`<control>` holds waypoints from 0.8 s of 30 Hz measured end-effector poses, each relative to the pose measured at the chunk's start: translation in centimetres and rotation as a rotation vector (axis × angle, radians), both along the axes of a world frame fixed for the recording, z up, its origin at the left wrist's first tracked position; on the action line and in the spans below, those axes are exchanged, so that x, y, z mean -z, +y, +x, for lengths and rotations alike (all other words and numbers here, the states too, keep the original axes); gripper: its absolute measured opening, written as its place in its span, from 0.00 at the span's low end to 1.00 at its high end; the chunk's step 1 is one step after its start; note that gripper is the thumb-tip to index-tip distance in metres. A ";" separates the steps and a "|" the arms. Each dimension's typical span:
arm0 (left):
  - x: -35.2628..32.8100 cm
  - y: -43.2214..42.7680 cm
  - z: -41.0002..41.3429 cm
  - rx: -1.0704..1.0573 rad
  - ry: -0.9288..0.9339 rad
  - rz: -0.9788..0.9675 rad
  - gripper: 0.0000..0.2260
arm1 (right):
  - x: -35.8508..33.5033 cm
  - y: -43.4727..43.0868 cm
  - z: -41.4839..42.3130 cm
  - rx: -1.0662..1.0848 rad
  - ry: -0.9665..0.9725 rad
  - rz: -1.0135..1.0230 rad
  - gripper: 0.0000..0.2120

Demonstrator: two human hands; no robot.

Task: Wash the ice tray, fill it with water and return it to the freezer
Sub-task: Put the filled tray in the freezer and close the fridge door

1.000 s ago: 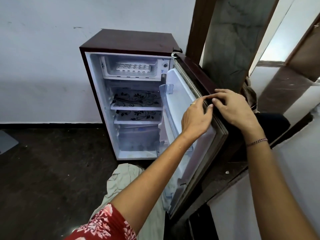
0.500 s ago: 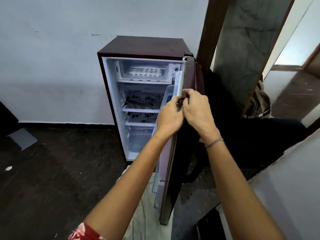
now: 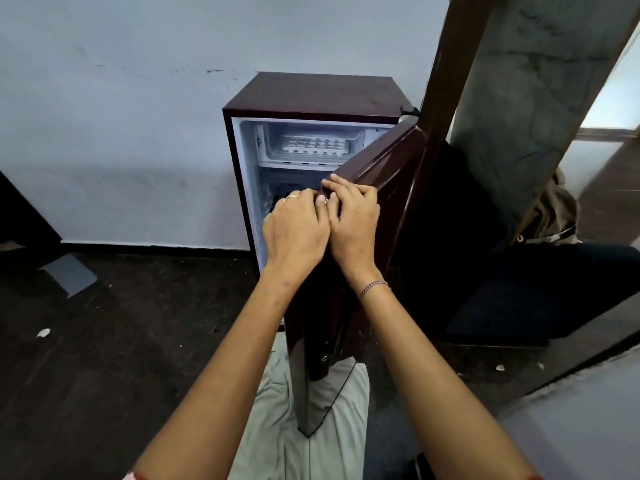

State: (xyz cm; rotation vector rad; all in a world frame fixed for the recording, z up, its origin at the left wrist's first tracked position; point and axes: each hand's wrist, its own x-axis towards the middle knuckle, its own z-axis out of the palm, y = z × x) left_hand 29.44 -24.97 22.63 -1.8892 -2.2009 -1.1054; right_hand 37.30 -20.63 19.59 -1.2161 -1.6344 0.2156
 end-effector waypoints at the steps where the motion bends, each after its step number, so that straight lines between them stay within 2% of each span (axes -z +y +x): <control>1: 0.2 0.4 -0.9 -0.014 0.022 0.024 0.15 | 0.2 0.4 -1.0 0.004 0.026 0.016 0.11; 4: 0.4 1.7 -3.7 -0.020 0.064 0.066 0.15 | 0.4 1.4 -3.5 0.002 0.071 0.034 0.13; 9: 1.0 4.3 -8.2 0.009 0.093 0.152 0.14 | 1.5 3.5 -7.0 0.010 0.027 0.091 0.19; 14: 3.8 6.0 -11.3 -0.079 0.224 0.264 0.16 | 2.6 5.7 -9.9 0.030 0.010 0.143 0.20; 18: 4.7 7.2 -13.1 -0.089 0.162 0.259 0.17 | 3.3 6.4 -11.7 0.036 0.019 0.150 0.19; 21: 4.6 8.5 -14.4 -0.067 0.145 0.243 0.18 | 4.8 6.3 -12.3 0.105 0.106 0.078 0.20; 24: 4.7 9.8 -15.7 -0.076 0.116 0.254 0.19 | 7.8 5.9 -13.1 0.153 0.081 0.021 0.20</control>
